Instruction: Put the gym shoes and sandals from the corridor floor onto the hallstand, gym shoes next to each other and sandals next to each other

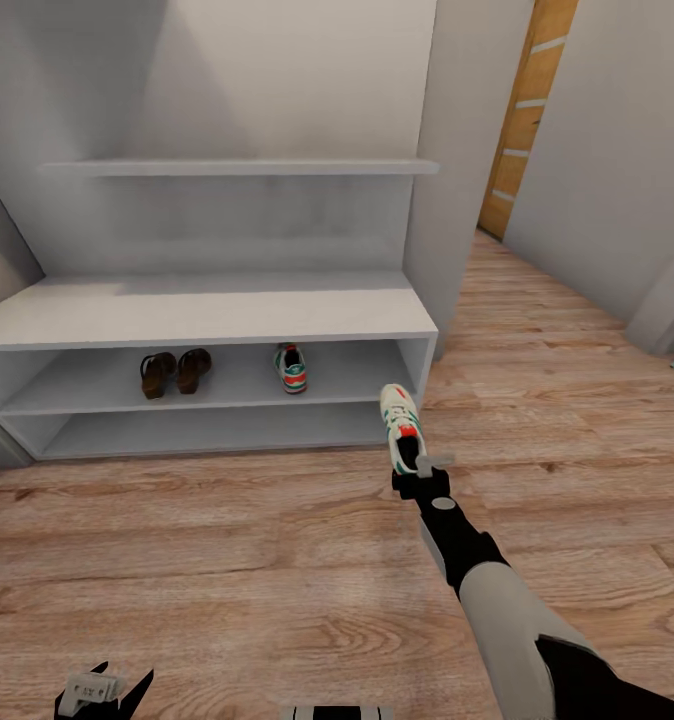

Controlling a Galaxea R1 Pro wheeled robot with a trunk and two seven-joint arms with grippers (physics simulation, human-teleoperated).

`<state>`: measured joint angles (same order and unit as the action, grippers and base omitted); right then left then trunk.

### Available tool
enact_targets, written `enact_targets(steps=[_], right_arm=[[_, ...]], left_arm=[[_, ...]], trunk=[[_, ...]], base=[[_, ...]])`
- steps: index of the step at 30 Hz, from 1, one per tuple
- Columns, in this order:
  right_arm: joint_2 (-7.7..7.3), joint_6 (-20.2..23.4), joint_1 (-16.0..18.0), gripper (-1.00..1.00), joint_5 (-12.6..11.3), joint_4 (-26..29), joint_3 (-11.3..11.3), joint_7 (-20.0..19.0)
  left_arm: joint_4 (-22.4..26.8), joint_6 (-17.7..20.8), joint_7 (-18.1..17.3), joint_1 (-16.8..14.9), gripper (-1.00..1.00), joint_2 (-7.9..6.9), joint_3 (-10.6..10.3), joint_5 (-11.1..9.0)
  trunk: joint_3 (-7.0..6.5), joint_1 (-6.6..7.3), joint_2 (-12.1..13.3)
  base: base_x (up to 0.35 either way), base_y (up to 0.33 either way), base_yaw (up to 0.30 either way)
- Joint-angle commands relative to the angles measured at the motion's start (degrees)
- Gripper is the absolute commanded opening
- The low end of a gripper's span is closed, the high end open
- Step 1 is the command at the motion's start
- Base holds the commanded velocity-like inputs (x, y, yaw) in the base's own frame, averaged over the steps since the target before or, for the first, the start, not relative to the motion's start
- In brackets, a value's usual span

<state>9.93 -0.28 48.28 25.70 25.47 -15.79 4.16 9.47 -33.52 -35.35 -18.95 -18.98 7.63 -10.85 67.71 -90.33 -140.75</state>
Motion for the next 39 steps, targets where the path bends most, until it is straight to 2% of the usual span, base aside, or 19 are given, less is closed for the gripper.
enact_targets(steps=[1, 17, 39], right_arm=[[0.07, 0.0, 0.1, -1.0, 0.5, -0.1, -0.4, 0.0], [0.07, 0.0, 0.2, -1.0, 0.5, -0.4, -0.4, 0.1], [0.07, -0.1, 0.2, -1.0, 0.5, -0.4, -0.6, 0.2]], left_arm=[[-0.1, 0.1, -0.6, 0.0, 1.0, 0.0, 0.2, -0.5], [0.0, 0.2, -0.6, 0.0, 1.0, 0.0, 0.1, -0.5], [0.3, 0.2, -0.6, 0.0, 1.0, 0.0, 0.2, -0.7]], trunk=[[0.04, 0.01, 0.0], [0.04, 0.01, 0.0], [0.04, 0.01, 0.0]], base=[[0.0, 0.0, 0.0], [0.0, 0.0, 0.02], [0.005, 0.0, 0.245]])
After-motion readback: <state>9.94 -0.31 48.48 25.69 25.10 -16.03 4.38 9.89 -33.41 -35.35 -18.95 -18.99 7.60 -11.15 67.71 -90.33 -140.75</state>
